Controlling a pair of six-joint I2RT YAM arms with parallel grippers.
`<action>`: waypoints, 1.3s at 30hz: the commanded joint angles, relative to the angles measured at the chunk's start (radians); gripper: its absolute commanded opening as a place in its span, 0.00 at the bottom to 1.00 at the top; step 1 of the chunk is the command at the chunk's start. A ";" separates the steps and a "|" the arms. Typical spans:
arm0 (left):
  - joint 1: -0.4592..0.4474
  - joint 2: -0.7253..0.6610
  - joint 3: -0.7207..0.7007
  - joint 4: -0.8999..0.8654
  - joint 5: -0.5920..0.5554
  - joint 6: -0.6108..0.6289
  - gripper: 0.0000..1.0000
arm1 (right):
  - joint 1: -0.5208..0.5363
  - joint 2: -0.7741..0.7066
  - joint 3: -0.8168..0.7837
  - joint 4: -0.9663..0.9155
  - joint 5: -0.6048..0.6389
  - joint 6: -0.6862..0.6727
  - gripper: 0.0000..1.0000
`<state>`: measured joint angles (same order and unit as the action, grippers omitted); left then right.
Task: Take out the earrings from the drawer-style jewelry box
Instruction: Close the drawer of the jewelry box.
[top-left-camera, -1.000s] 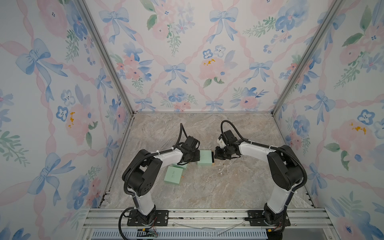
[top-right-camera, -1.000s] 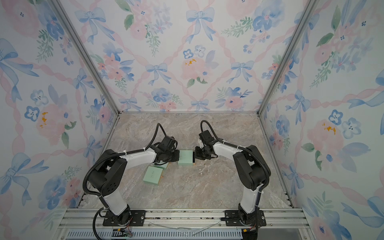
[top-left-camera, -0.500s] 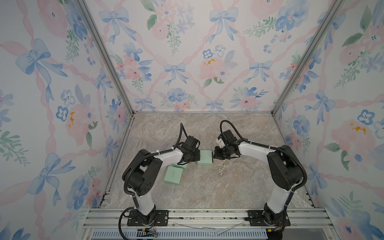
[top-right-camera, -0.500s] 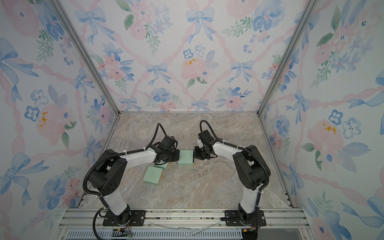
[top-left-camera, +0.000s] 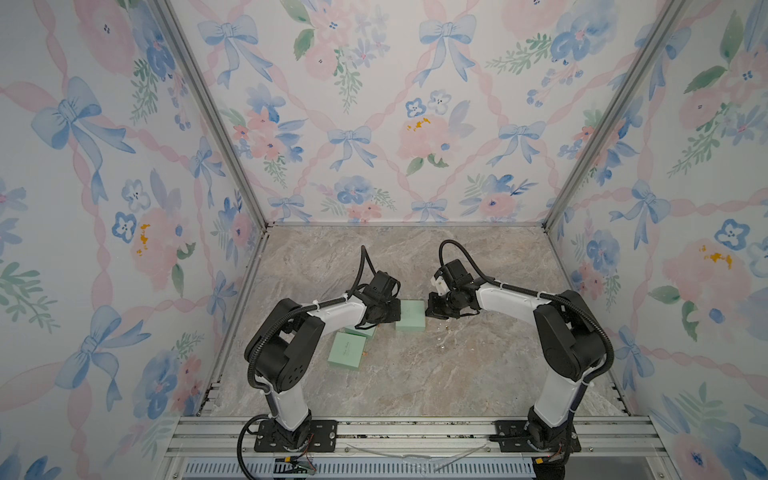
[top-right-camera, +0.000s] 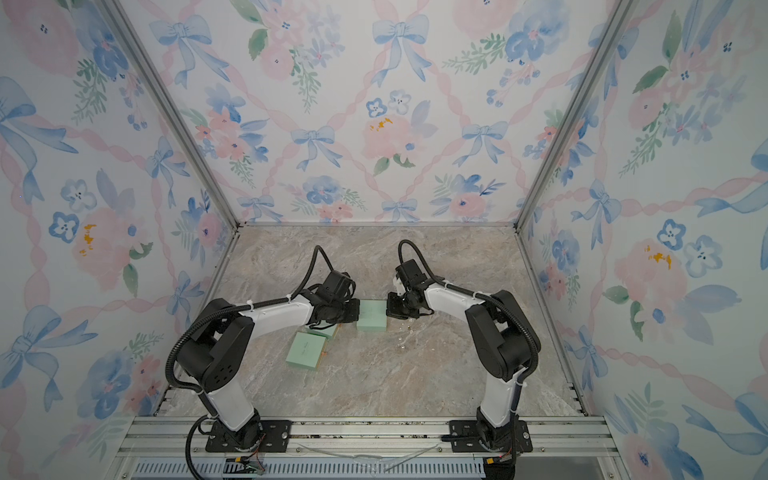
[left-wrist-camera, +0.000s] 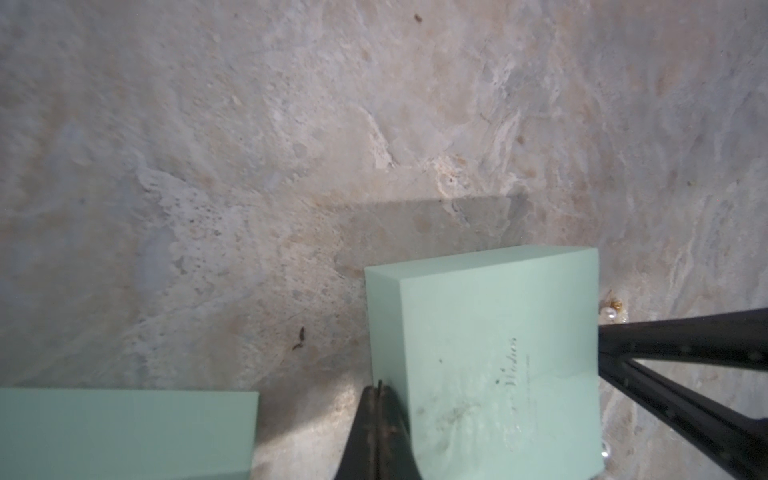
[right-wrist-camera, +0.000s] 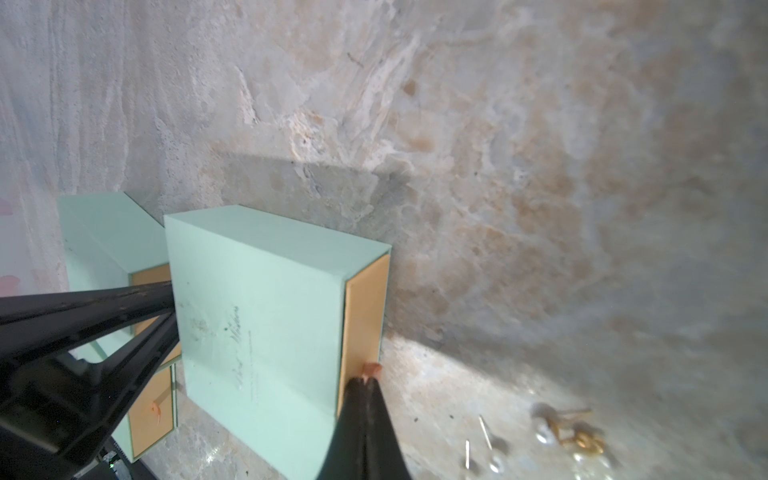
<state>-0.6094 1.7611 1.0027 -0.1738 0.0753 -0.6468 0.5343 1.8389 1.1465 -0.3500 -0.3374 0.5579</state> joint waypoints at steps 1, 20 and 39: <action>-0.009 0.010 0.016 0.007 0.009 0.015 0.00 | 0.016 0.011 0.027 -0.003 -0.012 -0.003 0.04; -0.011 -0.016 0.020 0.009 -0.039 0.003 0.00 | -0.016 -0.029 0.004 -0.018 0.007 -0.009 0.05; -0.008 -0.202 0.018 -0.026 -0.290 0.066 0.18 | -0.181 -0.254 -0.072 -0.072 0.070 -0.114 0.39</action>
<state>-0.6151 1.6077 1.0111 -0.1860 -0.1425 -0.6189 0.3901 1.6409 1.0966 -0.3939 -0.2909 0.4767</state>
